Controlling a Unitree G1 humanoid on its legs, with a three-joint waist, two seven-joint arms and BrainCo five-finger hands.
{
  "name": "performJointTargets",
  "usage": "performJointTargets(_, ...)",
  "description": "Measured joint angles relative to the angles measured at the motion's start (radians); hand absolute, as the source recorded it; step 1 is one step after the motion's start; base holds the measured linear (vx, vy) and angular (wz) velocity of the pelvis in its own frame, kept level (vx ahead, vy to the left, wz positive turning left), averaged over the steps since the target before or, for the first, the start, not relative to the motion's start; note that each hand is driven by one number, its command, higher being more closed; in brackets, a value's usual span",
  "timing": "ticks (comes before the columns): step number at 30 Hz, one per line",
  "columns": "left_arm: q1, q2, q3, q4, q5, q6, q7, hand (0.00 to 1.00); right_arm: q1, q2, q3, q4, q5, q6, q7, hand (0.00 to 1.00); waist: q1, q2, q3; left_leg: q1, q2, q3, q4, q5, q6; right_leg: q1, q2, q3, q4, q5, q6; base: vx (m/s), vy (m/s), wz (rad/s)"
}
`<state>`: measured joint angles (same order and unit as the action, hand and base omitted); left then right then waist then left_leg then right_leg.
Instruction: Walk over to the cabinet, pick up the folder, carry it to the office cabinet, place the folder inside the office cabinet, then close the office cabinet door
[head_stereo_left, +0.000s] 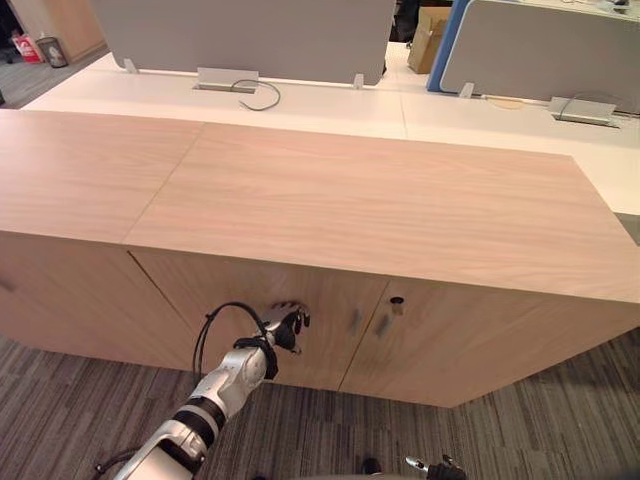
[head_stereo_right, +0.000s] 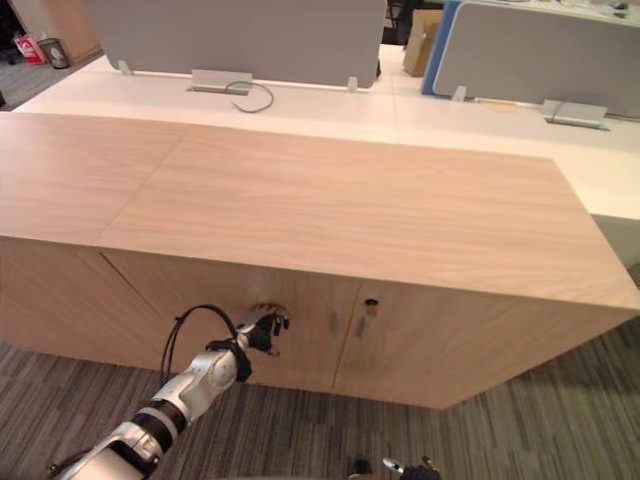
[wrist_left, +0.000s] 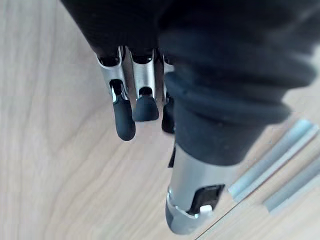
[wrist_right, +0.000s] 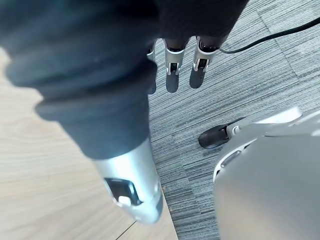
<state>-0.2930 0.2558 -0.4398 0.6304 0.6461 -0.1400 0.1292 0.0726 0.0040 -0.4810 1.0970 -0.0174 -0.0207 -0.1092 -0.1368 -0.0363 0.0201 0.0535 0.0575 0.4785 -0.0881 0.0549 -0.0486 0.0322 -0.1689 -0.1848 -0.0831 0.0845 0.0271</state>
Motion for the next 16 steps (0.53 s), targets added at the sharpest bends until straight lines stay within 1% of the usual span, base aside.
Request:
performJointTargets(1, 0.013, -0.023, 0.045, 0.02, -0.042, 0.013, 0.004, 0.0, 0.0, 0.002, 0.0, -0.001, 0.0, 0.0, 0.0, 0.0, 0.004, -0.002, -0.001, 0.008, -0.001, 0.013, 0.0, -0.002, 0.002, 0.0, 0.0, 0.0, 0.0, 0.002, -0.004, -0.05, 0.019, -0.41)
performJointTargets(2, 0.032, -0.05, 0.116, 0.041, -0.09, 0.035, 0.019, 0.0, 0.001, 0.004, 0.001, -0.001, 0.001, 0.0, 0.0, 0.0, 0.009, -0.004, -0.001, 0.015, -0.004, 0.025, 0.0, -0.005, 0.002, 0.0, -0.002, 0.0, 0.0, 0.004, -0.005, -0.04, 0.013, -0.32)
performJointTargets(3, 0.041, -0.06, 0.149, 0.048, -0.118, 0.042, 0.027, 0.0, 0.004, 0.006, 0.001, -0.001, 0.001, 0.0, 0.0, 0.0, 0.009, -0.006, -0.001, 0.017, -0.004, 0.029, 0.0, -0.006, 0.002, 0.0, -0.003, 0.0, 0.0, 0.004, -0.006, -0.06, 0.014, -0.2)
performJointTargets(4, 0.06, -0.07, 0.206, 0.049, -0.205, 0.053, 0.047, 0.0, 0.012, 0.012, 0.002, -0.001, 0.002, 0.0, 0.0, 0.0, 0.01, -0.01, -0.003, 0.018, -0.005, 0.03, 0.0, -0.008, -0.001, -0.001, -0.004, 0.0, 0.0, 0.004, -0.005, -0.05, 0.008, -0.08)
performJointTargets(5, 0.07, -0.076, 0.239, 0.049, -0.24, 0.055, 0.056, 0.0, 0.016, 0.014, 0.002, -0.001, 0.002, 0.001, 0.0, 0.0, 0.011, -0.012, -0.005, 0.018, -0.005, 0.03, 0.0, -0.008, -0.001, -0.001, -0.004, 0.0, 0.0, 0.004, -0.005, -0.06, 0.001, -0.05)
performJointTargets(6, 0.095, -0.085, 0.297, 0.051, -0.319, 0.056, 0.075, 0.0, 0.025, 0.016, 0.002, -0.001, 0.005, 0.001, -0.001, 0.0, 0.013, -0.015, -0.008, 0.019, -0.004, 0.031, 0.0, -0.008, -0.002, -0.001, -0.003, 0.0, 0.0, 0.004, -0.004, -0.05, -0.011, -0.03)
performJointTargets(7, 0.119, -0.098, 0.347, 0.073, -0.446, 0.053, 0.09, 0.0, 0.034, 0.016, 0.002, -0.001, 0.005, 0.001, -0.002, 0.0, 0.018, -0.016, -0.012, 0.019, -0.003, 0.031, -0.001, -0.008, -0.002, -0.002, -0.002, 0.0, 0.0, 0.004, -0.003, -0.04, -0.016, -0.03)
performJointTargets(8, 0.13, -0.105, 0.367, 0.088, -0.5, 0.053, 0.096, 0.0, 0.038, 0.016, 0.003, -0.001, 0.005, 0.0, -0.003, 0.0, 0.02, -0.017, -0.014, 0.019, -0.002, 0.031, -0.001, -0.008, -0.002, -0.002, -0.002, 0.0, 0.0, 0.004, -0.003, -0.03, -0.019, -0.02)
performJointTargets(10, 0.204, -0.125, 0.424, 0.151, -0.677, 0.037, 0.12, 0.0, 0.039, 0.015, 0.012, -0.001, 0.006, -0.001, -0.005, 0.0, 0.024, -0.019, -0.021, 0.019, -0.002, 0.03, -0.001, -0.007, 0.0, -0.002, -0.002, 0.0, 0.0, 0.003, 0.006, 0.0, 0.0, 0.0)
performJointTargets(11, 0.226, -0.127, 0.429, 0.161, -0.71, 0.032, 0.12, 0.0, 0.039, 0.015, 0.013, -0.001, 0.007, -0.001, -0.005, 0.0, 0.024, -0.019, -0.022, 0.019, -0.002, 0.031, -0.001, -0.006, 0.001, -0.002, -0.002, 0.001, 0.0, 0.003, 0.011, 0.0, 0.0, 0.0)
performJointTargets(12, 0.27, -0.134, 0.436, 0.186, -0.779, 0.024, 0.106, 0.0, 0.039, 0.015, 0.013, 0.0, 0.011, -0.001, -0.009, 0.0, 0.028, -0.018, -0.025, 0.019, -0.002, 0.03, 0.0, -0.005, 0.002, -0.002, -0.002, 0.001, 0.0, 0.002, 0.013, 0.0, 0.0, 0.0)
performJointTargets(13, 0.299, -0.14, 0.452, 0.209, -0.85, 0.023, 0.073, 0.0, 0.039, 0.015, 0.013, 0.003, 0.02, -0.001, -0.01, 0.0, 0.034, -0.018, -0.027, 0.019, -0.002, 0.03, 0.0, -0.005, 0.002, -0.002, -0.002, 0.001, 0.0, 0.003, 0.019, 0.0, 0.0, 0.0)
performJointTargets(14, 0.315, -0.142, 0.46, 0.23, -0.887, 0.023, 0.054, 0.0, 0.039, 0.015, 0.012, 0.005, 0.029, -0.001, -0.01, 0.0, 0.038, -0.019, -0.028, 0.019, -0.002, 0.03, 0.0, -0.004, 0.002, -0.002, -0.002, 0.001, 0.0, 0.002, 0.022, 0.0, 0.0, 0.0)
performJointTargets(16, 0.374, -0.15, 0.505, 0.317, -0.986, 0.023, -0.024, 0.0, 0.039, 0.013, 0.012, 0.009, 0.037, -0.001, -0.008, 0.0, 0.053, -0.017, -0.035, 0.019, -0.001, 0.027, 0.0, -0.003, 0.002, -0.001, -0.002, 0.001, 0.0, 0.001, 0.024, 0.0, 0.0, 0.0)
